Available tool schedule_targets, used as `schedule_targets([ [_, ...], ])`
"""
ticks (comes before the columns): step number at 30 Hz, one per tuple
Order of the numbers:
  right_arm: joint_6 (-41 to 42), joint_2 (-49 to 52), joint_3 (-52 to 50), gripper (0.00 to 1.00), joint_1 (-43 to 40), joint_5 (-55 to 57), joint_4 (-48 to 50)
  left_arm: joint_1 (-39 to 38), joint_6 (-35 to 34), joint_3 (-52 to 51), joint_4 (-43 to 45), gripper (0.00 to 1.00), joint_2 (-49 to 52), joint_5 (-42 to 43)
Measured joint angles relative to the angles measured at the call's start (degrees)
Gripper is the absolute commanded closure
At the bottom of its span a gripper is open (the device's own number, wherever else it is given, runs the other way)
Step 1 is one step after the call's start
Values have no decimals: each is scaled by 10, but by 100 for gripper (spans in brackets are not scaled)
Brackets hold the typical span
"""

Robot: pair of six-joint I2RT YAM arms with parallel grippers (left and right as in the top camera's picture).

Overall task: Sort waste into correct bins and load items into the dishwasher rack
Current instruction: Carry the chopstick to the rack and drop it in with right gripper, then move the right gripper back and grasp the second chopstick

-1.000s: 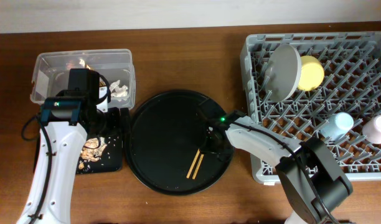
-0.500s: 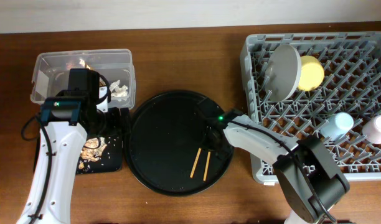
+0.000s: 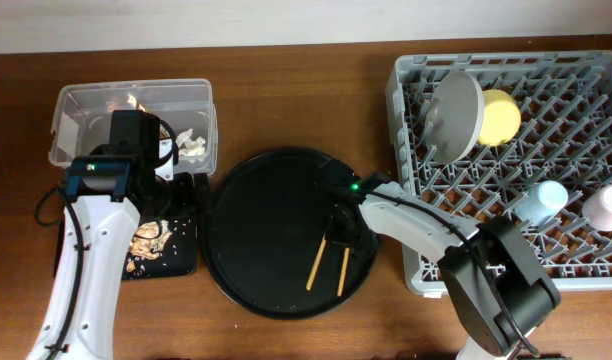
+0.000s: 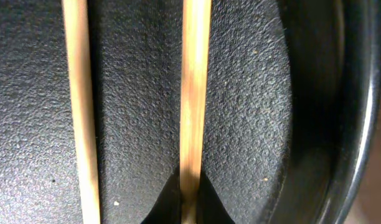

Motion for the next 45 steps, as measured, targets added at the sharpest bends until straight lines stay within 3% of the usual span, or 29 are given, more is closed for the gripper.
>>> schedule_targets([
  [6,-103,-30,56,96,-56,-11,-105,0,0,0,0,2,0,0],
  [14,-307,-160,142,96,-215,-13,-204,0,0,0,0,2,0,0],
  [20,-402,-148,143,95,-305,-18,-226,0,0,0,0,2,0,0],
  [21,-418,-132,143,90,-307,-24,-227,0,0,0,0,2,0,0],
  [22,-426,-118,143,82,-307,-29,-226,0,0,0,0,2,0,0],
  [30,-443,-70,143,74,-307,-39,-231,0,0,0,0,2,0,0],
  [34,-439,-114,145,67,-307,-44,-233,0,0,0,0,2,0,0],
  [38,-436,-196,173,65,-302,-118,-219,0,0,0,1,2,0,0],
  [45,-381,-151,158,61,-184,-159,-184,0,0,0,1,2,0,0],
])
